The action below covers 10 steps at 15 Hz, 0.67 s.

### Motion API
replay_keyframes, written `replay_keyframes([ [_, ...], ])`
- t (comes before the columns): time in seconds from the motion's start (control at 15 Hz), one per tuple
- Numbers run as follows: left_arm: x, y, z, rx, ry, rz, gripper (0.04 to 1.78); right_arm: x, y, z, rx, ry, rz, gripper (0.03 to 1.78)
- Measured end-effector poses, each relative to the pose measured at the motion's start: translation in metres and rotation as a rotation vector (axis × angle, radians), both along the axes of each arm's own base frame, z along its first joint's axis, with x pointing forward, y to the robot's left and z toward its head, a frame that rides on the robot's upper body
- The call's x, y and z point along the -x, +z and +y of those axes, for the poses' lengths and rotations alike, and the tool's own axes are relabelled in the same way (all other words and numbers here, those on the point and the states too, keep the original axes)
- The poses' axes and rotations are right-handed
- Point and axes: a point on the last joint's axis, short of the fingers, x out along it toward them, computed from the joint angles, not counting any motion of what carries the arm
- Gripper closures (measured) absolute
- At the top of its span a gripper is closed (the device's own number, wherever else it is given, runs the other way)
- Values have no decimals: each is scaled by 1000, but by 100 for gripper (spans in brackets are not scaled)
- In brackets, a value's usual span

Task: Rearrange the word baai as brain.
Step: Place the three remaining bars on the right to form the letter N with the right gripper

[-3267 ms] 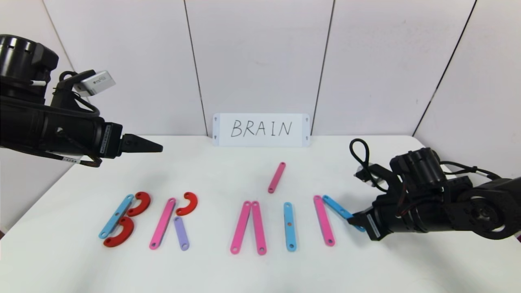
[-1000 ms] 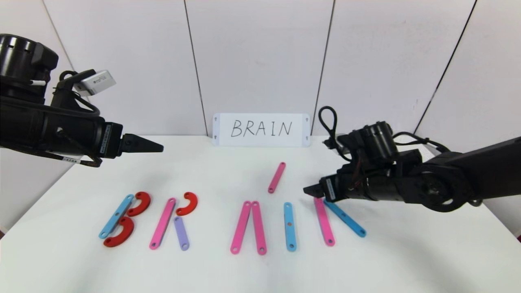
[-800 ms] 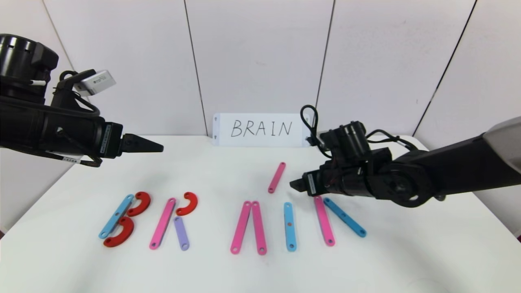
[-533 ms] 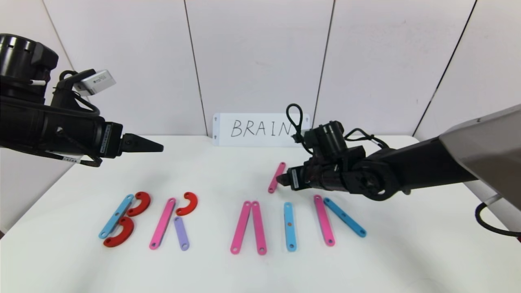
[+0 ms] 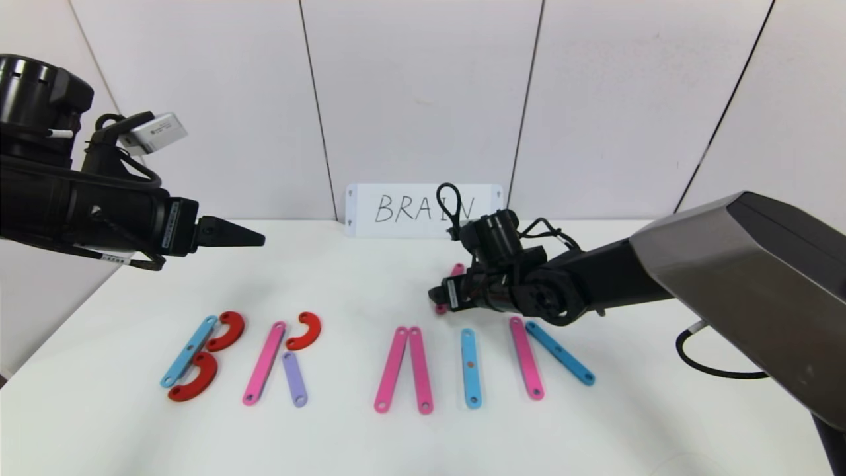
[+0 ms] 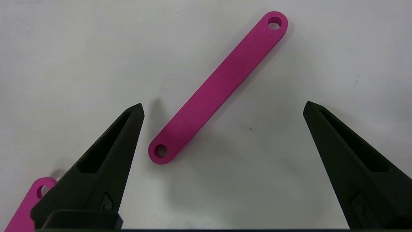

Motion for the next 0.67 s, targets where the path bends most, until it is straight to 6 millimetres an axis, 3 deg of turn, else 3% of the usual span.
replay_keyframes([
  [0.67,0,0,0,0,-1,-2,9,-4,-11,11,7,15,6,8],
])
